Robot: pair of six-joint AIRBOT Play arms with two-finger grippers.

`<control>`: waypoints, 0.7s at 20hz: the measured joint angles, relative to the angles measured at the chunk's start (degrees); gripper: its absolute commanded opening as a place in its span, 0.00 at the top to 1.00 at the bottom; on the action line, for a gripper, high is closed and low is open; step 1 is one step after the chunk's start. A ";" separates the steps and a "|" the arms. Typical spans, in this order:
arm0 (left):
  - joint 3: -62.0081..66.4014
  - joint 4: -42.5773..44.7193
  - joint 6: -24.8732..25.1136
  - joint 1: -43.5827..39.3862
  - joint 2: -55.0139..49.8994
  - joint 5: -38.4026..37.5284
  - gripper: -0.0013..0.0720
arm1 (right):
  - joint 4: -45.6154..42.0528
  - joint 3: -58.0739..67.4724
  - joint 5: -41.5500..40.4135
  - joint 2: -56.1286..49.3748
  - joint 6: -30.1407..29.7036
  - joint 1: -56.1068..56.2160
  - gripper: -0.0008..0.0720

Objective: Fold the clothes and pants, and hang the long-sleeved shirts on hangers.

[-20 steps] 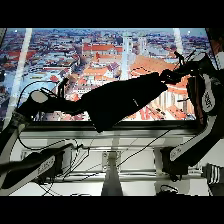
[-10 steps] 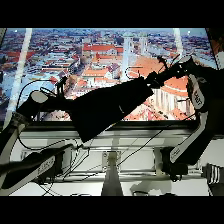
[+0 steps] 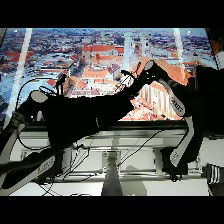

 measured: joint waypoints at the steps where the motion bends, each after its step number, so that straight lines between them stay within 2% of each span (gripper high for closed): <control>1: 0.55 0.02 0.96 0.26 0.09 0.26 0.04 | -0.09 0.61 -0.44 0.90 -0.31 0.85 0.94; 4: 4.74 0.46 3.15 2.21 0.92 0.87 0.04 | -1.42 3.54 -2.80 5.22 0.15 0.90 0.94; 8: 13.00 2.84 4.39 4.68 3.76 1.07 0.04 | -5.31 8.13 -5.33 14.36 4.13 -5.20 0.94; 14: 17.25 4.35 4.81 5.51 8.72 0.15 0.04 | -16.63 11.69 -7.06 28.87 18.99 -26.12 0.94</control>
